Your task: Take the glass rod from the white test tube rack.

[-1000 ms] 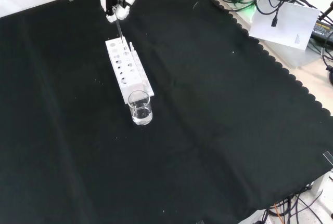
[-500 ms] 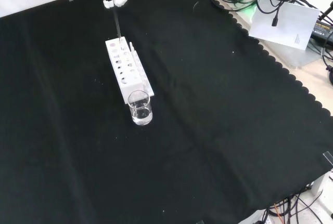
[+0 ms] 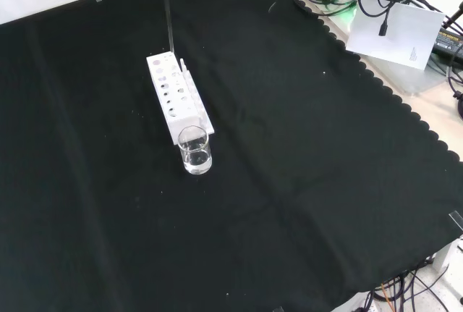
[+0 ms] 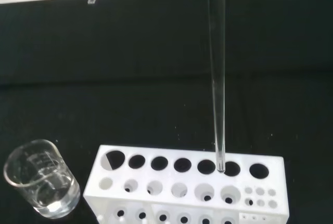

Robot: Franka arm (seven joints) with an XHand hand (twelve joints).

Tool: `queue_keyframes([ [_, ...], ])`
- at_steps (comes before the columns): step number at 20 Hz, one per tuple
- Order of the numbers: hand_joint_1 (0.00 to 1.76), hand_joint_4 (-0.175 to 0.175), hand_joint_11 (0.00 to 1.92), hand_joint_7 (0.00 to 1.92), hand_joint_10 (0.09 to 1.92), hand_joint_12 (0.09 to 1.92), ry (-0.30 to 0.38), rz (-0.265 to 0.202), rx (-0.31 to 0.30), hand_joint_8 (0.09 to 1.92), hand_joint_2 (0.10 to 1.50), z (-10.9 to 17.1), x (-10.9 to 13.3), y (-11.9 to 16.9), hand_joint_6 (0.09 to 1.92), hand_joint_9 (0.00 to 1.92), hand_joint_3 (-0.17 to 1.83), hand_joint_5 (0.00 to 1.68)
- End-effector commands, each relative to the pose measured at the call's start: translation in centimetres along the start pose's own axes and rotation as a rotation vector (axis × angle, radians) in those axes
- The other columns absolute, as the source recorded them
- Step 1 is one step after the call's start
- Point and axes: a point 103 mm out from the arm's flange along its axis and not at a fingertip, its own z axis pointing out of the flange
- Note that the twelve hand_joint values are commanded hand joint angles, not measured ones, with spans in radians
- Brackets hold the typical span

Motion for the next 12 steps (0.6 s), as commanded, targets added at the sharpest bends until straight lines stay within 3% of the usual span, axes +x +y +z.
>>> queue_keyframes([
  [1,1.33,-0.175,1.69,1.35,0.80,0.51,0.000,-0.004,-0.016,0.68,1.05,-2.53,1.42,-2.16,0.09,1.62,-0.17,1.39],
  [12,1.33,-0.175,1.69,1.35,0.80,0.51,0.018,-0.029,-0.037,0.68,1.05,-3.30,1.31,-2.39,0.09,1.62,-0.17,1.40],
])
